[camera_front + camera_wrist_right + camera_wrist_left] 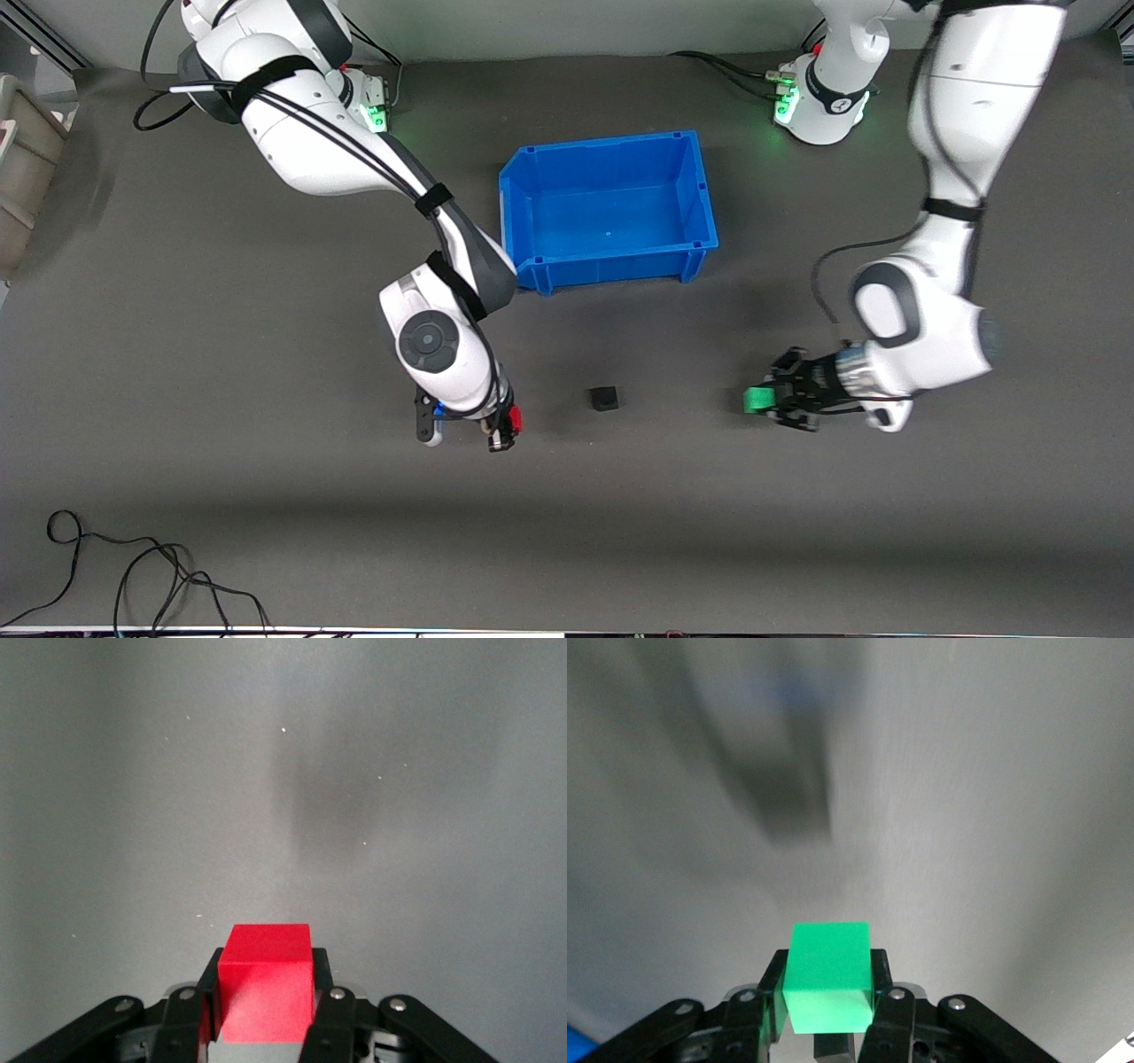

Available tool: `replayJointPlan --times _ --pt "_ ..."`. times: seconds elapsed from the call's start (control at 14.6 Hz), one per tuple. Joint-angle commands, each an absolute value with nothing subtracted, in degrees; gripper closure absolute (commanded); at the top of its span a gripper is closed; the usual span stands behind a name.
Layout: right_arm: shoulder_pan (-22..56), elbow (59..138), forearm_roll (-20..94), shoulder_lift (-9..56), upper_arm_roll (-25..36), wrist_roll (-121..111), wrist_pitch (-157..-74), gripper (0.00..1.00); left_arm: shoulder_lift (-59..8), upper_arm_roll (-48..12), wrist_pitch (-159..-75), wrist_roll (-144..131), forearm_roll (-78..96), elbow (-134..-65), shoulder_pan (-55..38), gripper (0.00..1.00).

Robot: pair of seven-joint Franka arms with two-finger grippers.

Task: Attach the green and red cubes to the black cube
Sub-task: 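Carry the red and green cubes toward the black cube with both grippers, then set both cubes against the black cube and open both grippers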

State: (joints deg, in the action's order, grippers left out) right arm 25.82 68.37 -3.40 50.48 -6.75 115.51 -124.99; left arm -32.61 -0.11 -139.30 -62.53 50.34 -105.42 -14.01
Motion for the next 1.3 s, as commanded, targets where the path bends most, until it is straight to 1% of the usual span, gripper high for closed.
replayJointPlan --times 0.0,0.14,0.21,0.34,0.48,0.62,0.96,1.23 --pt "26.1 66.1 -5.0 53.0 -6.7 117.5 -124.8 0.80 -34.8 1.1 -145.7 -69.0 52.8 -104.5 -21.3 0.82" --pt "26.8 64.6 -5.0 55.5 -6.7 118.7 -127.2 0.80 -36.8 1.1 -149.0 -74.8 52.8 -102.8 -25.6 0.82" --pt "27.3 61.9 -5.0 57.8 -6.8 120.2 -127.6 0.80 -37.9 1.1 -150.5 -77.0 52.8 -101.7 -27.3 0.82" --pt "27.4 58.5 -5.3 61.2 -9.0 121.6 -128.2 0.80 -39.5 1.1 -153.5 -80.8 52.7 -100.6 -30.0 0.82" --pt "27.6 58.4 -5.3 61.7 -9.5 122.3 -131.7 0.80 -40.8 1.1 -154.9 -83.0 52.7 -99.3 -32.0 0.82" --pt "28.6 57.4 -5.4 64.3 -9.6 124.7 -134.4 0.80 -41.9 1.1 -155.0 -84.0 52.7 -98.0 -33.0 0.82" --pt "30.1 57.6 -5.6 65.3 -9.8 128.0 -134.3 0.80 -43.6 1.1 -155.0 -85.9 52.6 -96.2 -34.8 0.82" --pt "30.4 57.2 -5.5 65.3 -10.9 131.0 -133.9 0.80 -43.8 1.1 -155.1 -86.0 52.6 -96.1 -34.7 0.82"
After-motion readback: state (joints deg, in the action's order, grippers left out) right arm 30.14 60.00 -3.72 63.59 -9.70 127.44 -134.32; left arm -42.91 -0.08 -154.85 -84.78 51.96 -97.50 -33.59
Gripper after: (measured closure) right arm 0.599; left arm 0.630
